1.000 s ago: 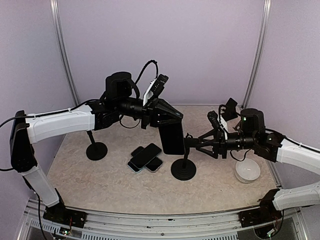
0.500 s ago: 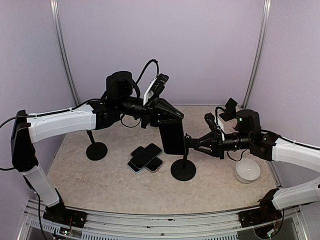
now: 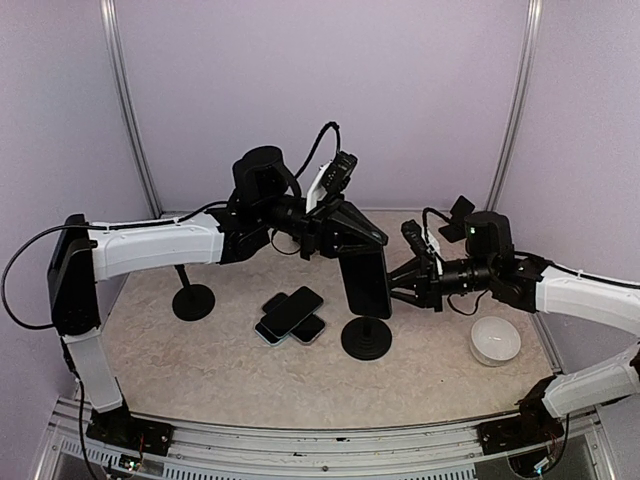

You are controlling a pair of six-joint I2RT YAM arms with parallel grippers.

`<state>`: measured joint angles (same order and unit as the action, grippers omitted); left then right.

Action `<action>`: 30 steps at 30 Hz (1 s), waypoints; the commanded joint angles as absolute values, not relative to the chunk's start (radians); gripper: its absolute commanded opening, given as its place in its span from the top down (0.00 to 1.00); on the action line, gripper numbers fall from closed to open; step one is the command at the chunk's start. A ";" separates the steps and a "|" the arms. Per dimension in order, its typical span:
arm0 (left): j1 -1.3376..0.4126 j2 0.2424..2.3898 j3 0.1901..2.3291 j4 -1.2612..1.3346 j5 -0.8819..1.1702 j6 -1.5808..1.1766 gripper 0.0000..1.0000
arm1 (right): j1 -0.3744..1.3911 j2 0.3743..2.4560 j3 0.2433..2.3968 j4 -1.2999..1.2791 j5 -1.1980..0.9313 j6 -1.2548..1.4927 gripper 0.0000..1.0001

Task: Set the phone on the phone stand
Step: Hold the phone stand at the center of the board.

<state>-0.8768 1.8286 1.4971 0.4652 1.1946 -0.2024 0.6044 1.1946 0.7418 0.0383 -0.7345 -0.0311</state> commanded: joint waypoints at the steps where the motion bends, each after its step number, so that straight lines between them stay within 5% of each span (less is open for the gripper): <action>1: -0.881 1.899 1.530 0.833 1.305 -0.454 1.00 | 0.603 1.241 0.792 -0.004 -0.826 -0.058 1.00; 12: -0.879 2.065 1.601 1.295 1.391 -0.847 1.00 | 0.603 1.313 0.866 -0.064 -0.941 -0.111 1.00; 30: -0.838 2.132 1.603 1.270 1.357 -0.851 1.00 | 0.601 1.328 0.893 -0.098 -0.960 -0.131 1.00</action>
<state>-0.8406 2.1349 1.5944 1.2407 1.4094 -0.8700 0.5999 1.3201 0.8635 -0.0765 -0.9134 -0.1383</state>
